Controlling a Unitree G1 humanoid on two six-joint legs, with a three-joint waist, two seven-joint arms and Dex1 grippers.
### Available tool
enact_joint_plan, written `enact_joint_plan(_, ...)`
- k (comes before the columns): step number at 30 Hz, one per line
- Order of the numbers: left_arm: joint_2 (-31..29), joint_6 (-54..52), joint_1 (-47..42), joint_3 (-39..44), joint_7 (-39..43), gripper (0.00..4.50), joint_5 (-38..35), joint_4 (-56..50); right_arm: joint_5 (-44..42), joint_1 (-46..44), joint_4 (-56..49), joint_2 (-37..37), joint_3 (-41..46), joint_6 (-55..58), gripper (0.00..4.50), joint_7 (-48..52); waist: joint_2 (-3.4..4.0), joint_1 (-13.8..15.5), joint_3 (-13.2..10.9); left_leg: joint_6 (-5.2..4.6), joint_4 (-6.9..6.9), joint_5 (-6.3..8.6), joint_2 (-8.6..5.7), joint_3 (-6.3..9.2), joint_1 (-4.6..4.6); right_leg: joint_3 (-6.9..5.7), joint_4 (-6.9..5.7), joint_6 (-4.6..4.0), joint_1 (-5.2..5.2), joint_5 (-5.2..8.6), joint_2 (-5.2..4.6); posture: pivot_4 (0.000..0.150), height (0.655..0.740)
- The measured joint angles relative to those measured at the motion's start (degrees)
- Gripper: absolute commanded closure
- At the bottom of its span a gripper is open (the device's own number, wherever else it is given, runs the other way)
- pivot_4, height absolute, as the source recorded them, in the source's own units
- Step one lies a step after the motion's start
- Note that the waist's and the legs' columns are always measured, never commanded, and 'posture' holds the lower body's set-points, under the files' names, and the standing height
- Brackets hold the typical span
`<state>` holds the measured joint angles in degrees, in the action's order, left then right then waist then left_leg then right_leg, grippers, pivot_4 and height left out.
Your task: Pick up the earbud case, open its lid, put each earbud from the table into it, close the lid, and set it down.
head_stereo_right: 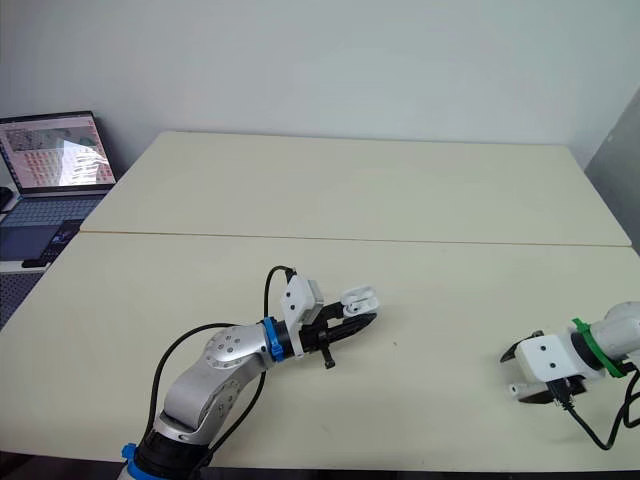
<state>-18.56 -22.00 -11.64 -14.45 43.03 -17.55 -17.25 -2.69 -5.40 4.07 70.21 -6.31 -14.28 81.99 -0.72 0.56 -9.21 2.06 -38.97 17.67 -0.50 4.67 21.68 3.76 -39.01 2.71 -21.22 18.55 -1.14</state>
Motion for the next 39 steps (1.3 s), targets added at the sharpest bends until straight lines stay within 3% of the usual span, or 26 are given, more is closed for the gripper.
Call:
enact_joint_plan(12, 0.57, 0.94, -0.54, -0.42, 0.39, 3.68, 0.02, 1.61, 7.35, 9.38, -26.35, 3.34, 4.23, 39.78, 0.99, -9.24, -0.03, -0.06, 0.02, 0.00, 0.00, 0.00, 0.01, 0.02, 0.01, -0.03, 0.00, 0.00, -0.01, 0.00, 0.02, 0.150, 0.7400)
enact_joint_plan(16, 0.63, 1.12, -0.58, -0.46, 0.54, 3.68, 0.01, 1.63, 8.53, 10.94, -30.70, 3.51, 4.60, 46.30, 0.99, -11.36, -0.04, -0.07, 0.01, -0.01, 0.01, 0.01, 0.00, 0.01, 0.02, -0.03, 0.00, 0.00, -0.01, 0.00, 0.02, 0.150, 0.7400)
enact_joint_plan(24, 0.63, 1.16, -0.58, -0.48, 1.40, 3.68, 0.01, 1.72, 7.30, 11.49, -35.83, 3.47, 4.36, 53.80, 0.99, -12.65, -0.04, -0.20, 0.01, -0.01, 0.01, 0.01, 0.00, 0.00, 0.02, -0.04, -0.01, 0.00, -0.04, 0.00, 0.04, 0.150, 0.7400)
enact_joint_plan(37, 0.59, 1.37, -0.58, -0.64, 1.45, 3.68, 0.14, 1.90, 5.51, 8.86, -37.77, 3.89, 2.05, 55.87, 0.99, -12.19, -0.04, -0.39, 0.01, -0.01, 0.02, 0.01, 0.00, -0.02, 0.04, -0.08, -0.01, 0.00, -0.08, 0.00, 0.03, 0.150, 0.7400)
enact_joint_plan(39, 0.61, 1.41, -0.57, -0.87, 1.45, 3.68, 0.18, 1.90, 5.51, 8.86, -37.77, 4.10, 1.42, 55.87, 1.39, -12.12, -0.04, -0.43, 0.01, -0.01, 0.02, 0.01, 0.00, -0.03, 0.04, -0.08, -0.01, 0.00, -0.08, 0.00, 0.03, 0.150, 0.7400)
